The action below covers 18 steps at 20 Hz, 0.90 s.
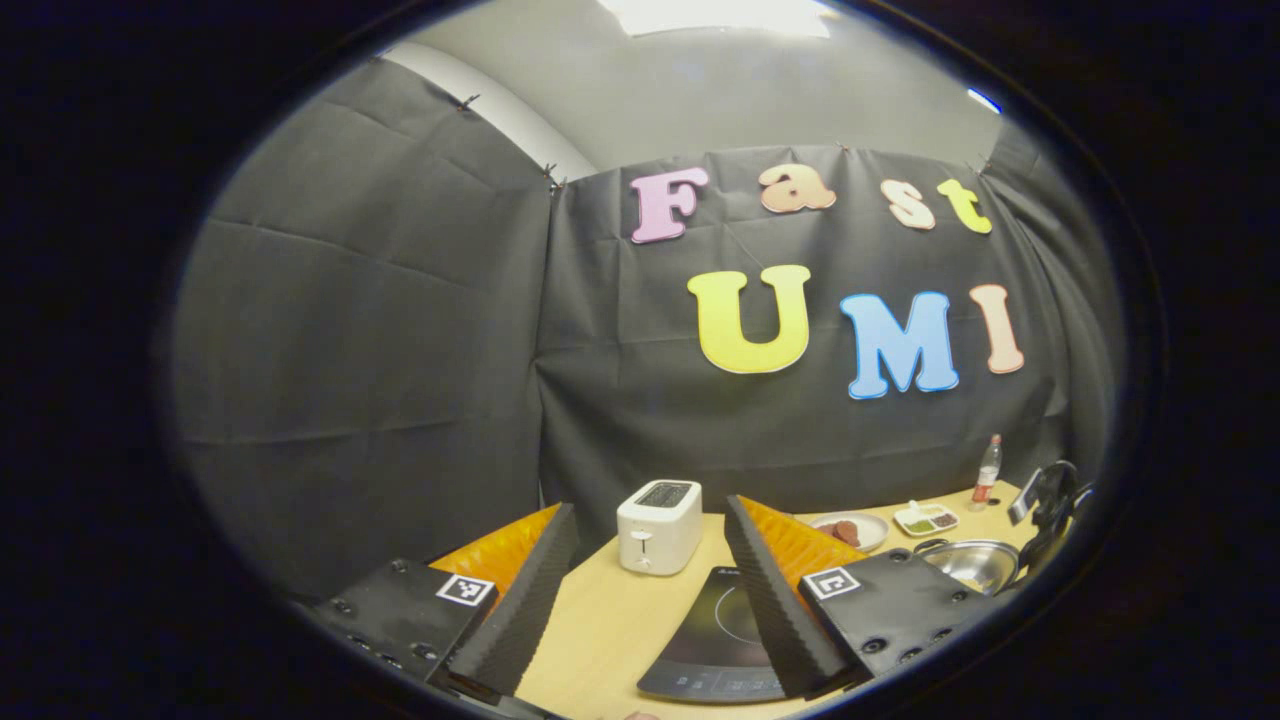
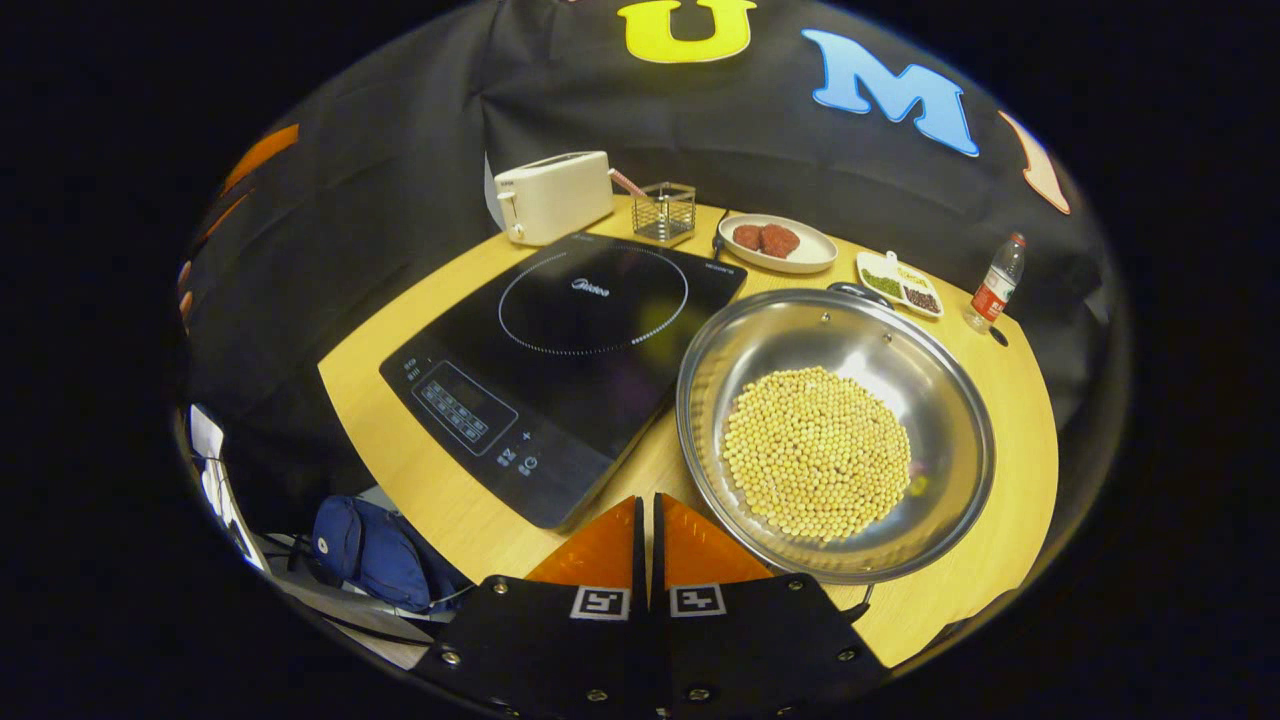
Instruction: First push the handle of the pot to place it horizontally, then grasp the pot with both hands and set it on the induction cooktop.
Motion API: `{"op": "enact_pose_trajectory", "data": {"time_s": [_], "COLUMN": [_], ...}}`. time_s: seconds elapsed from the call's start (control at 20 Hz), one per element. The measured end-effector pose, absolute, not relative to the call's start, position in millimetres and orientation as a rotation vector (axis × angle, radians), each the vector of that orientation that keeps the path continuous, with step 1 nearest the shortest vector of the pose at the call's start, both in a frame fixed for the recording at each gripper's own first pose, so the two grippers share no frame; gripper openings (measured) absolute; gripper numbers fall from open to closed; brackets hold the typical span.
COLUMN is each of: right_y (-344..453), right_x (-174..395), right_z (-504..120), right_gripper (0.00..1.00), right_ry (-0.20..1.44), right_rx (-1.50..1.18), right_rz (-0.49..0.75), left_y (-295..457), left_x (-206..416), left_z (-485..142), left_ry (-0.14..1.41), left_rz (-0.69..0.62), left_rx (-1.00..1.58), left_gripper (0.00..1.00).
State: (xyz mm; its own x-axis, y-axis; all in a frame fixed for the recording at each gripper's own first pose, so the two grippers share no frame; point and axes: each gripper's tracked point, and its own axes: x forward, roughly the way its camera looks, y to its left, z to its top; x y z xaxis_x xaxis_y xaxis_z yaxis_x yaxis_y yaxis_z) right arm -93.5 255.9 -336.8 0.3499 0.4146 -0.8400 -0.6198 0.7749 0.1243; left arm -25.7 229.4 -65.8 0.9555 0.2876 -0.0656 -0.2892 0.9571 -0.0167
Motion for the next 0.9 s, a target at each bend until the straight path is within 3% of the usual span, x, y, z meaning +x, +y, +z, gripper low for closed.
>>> {"op": "enact_pose_trajectory", "data": {"time_s": [0.3, 0.45, 0.65, 0.9], "right_y": [238.6, 229.0, 219.3, 190.8], "right_x": [-92.4, -91.8, -92.4, -93.1], "right_z": [-350.4, -355.0, -352.1, -356.4], "right_gripper": [0.01, 0.01, 0.01, 0.01], "right_ry": [1.074, 1.097, 1.11, 1.149], "right_rx": [-0.24, -0.226, -0.169, -0.141], "right_rz": [0.606, 0.593, 0.61, 0.605], "left_y": [227.5, 215.2, 182.0, 129.1], "left_x": [-20.8, -15.9, -1.3, 18.8], "left_z": [-59.7, -59.1, -51.5, -50.0], "left_ry": [0.046, 0.054, 0.046, 0.057], "left_rz": [0.279, 0.271, 0.245, 0.199], "left_rx": [-0.029, -0.026, -0.007, -0.007], "left_gripper": [0.96, 1.0, 0.96, 1.0]}}
